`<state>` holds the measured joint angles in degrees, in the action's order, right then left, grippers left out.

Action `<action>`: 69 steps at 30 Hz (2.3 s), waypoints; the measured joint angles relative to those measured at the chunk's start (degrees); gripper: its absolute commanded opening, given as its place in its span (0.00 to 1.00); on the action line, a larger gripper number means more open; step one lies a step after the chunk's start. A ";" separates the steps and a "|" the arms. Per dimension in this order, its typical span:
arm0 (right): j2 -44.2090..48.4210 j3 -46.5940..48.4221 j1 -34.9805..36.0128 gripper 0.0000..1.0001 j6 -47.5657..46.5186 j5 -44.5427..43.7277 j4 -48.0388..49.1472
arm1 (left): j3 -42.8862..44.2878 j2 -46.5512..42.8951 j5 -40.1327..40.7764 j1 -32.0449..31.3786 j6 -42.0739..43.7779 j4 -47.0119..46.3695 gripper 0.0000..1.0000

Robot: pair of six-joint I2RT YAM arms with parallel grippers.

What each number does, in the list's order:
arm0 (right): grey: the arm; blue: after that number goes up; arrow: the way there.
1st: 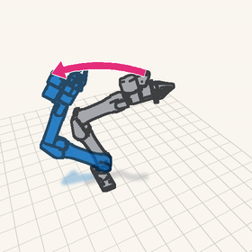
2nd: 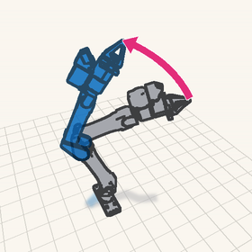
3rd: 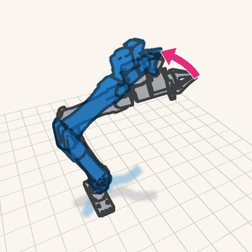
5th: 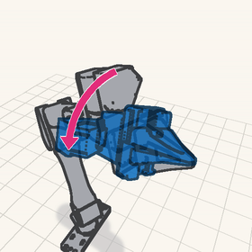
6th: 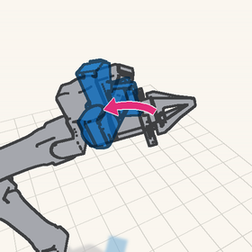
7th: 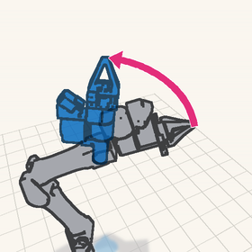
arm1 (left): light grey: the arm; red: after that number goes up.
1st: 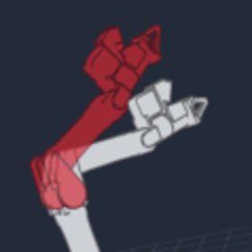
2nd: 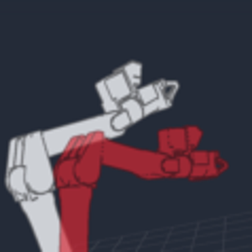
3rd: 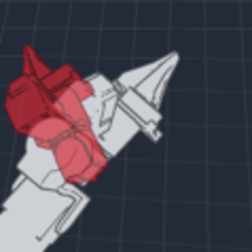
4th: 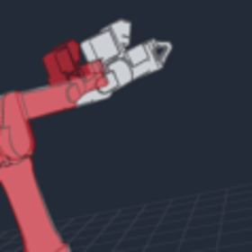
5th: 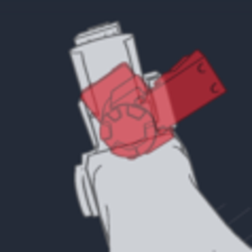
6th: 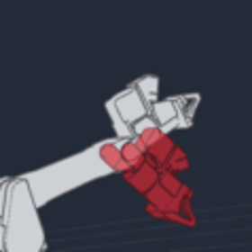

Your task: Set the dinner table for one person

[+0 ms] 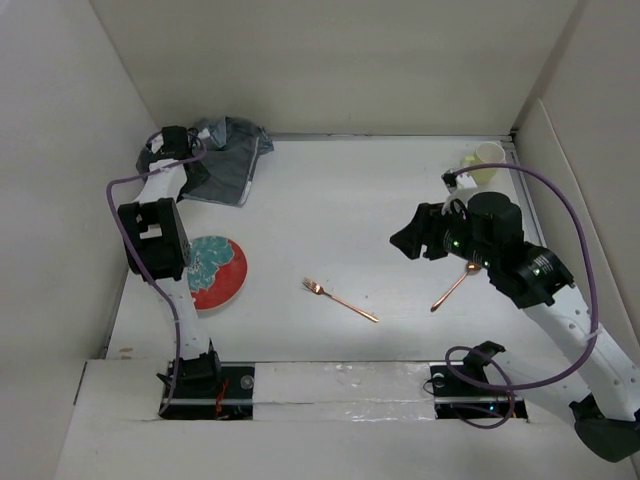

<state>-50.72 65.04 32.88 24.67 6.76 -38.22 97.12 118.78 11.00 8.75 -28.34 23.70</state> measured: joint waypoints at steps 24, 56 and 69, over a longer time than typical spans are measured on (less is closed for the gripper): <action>-5.38 5.46 0.20 0.65 0.59 3.50 0.42 | 10.40 13.49 -5.42 -14.49 1.05 -0.07 0.00; -27.06 -7.78 1.46 0.71 11.02 -1.14 14.82 | -30.71 -27.82 -21.62 -8.52 -14.67 -23.02 0.62; -36.72 -7.63 3.48 0.84 16.04 -6.43 16.94 | -25.31 -9.99 -24.72 -7.19 -22.10 -25.90 0.72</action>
<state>-87.44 57.41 36.36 40.71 0.34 -21.28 71.81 108.79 -13.72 1.56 -50.43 -2.20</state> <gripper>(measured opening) 0.834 0.713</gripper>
